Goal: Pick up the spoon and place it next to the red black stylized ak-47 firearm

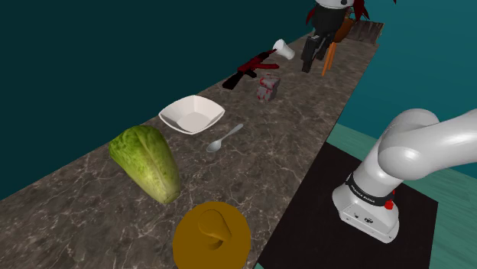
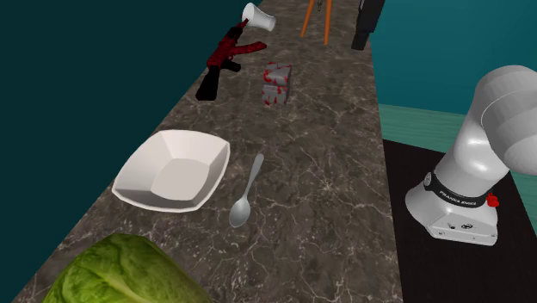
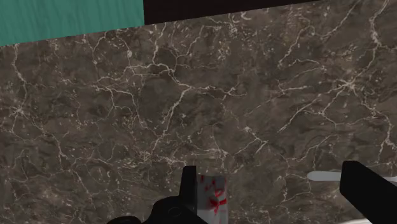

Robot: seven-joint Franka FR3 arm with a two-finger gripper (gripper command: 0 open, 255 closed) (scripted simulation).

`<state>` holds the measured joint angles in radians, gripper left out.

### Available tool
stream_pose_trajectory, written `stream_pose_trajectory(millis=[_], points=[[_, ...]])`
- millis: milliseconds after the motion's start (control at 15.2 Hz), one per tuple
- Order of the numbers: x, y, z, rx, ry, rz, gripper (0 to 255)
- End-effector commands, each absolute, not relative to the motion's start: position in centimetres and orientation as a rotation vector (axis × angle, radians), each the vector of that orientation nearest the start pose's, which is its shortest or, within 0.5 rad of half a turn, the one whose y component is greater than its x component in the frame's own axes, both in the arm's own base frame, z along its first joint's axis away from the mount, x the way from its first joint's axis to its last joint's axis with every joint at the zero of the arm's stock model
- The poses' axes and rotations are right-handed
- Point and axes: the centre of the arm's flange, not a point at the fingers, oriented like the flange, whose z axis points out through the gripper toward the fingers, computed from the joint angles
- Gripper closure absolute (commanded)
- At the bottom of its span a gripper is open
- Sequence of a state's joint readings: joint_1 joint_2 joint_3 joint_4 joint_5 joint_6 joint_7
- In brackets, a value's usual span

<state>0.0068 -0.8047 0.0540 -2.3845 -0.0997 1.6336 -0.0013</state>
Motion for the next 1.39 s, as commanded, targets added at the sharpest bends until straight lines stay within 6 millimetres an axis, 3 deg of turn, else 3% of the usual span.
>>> stream_pose_trajectory(millis=[0,1320], points=[[30.8,1.3,58.9,-3.277,-0.082,-0.092,0],[39.5,20.1,44.5,-3.199,-0.117,-0.198,0]])
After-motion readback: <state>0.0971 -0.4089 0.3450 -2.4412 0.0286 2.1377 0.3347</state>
